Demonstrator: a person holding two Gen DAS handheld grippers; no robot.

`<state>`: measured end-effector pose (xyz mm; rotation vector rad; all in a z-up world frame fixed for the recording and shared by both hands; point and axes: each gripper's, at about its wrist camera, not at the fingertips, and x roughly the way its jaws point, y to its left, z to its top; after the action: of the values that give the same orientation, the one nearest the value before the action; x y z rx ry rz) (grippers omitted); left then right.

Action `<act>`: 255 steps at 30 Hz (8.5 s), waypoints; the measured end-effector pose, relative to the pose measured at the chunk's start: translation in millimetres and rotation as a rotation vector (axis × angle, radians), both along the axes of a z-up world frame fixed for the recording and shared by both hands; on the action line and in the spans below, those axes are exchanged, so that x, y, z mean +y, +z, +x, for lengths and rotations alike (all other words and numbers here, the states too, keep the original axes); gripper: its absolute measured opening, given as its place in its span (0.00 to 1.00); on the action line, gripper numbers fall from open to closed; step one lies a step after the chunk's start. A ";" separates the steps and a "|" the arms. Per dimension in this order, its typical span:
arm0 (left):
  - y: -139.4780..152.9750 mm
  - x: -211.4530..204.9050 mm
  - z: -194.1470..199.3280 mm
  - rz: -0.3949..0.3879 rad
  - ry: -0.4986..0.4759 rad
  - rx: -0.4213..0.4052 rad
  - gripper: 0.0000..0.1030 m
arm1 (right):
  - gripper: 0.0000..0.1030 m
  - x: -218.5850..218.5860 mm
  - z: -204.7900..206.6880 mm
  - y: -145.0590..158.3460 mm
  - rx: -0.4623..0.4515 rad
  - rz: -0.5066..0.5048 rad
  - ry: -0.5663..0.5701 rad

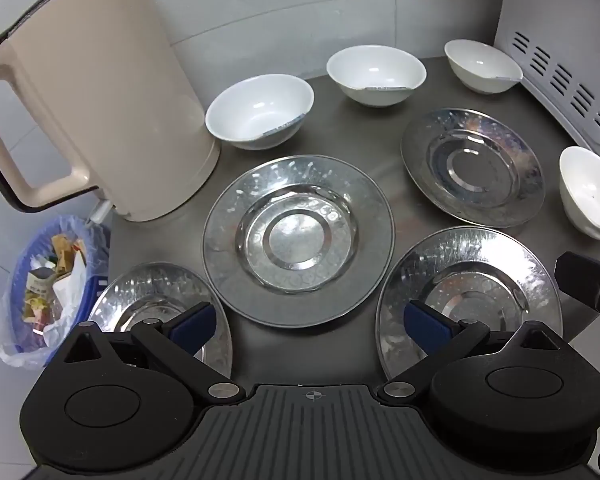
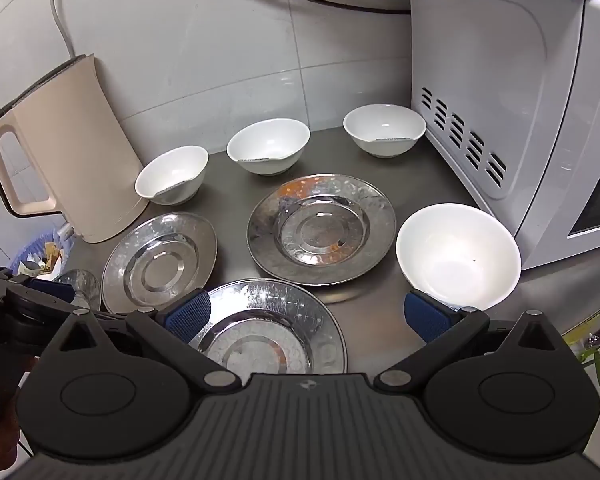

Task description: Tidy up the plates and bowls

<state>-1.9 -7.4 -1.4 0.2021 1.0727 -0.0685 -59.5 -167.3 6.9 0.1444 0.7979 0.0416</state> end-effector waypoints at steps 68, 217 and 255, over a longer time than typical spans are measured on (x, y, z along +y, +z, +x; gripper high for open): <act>22.5 -39.1 -4.3 -0.038 -0.094 -0.058 1.00 | 1.00 -19.4 -26.7 11.9 -0.103 0.027 0.006; -21.8 -11.5 223.3 -0.364 0.112 0.040 0.94 | 0.24 17.9 235.0 -22.0 -0.037 0.013 0.241; 39.5 47.7 52.1 -0.285 0.053 -0.076 1.00 | 0.79 9.0 128.6 4.8 -0.072 -0.003 0.293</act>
<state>50.2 40.3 38.1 -0.0804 0.9802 -0.1637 69.1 -158.3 11.7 0.0215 0.7420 0.3209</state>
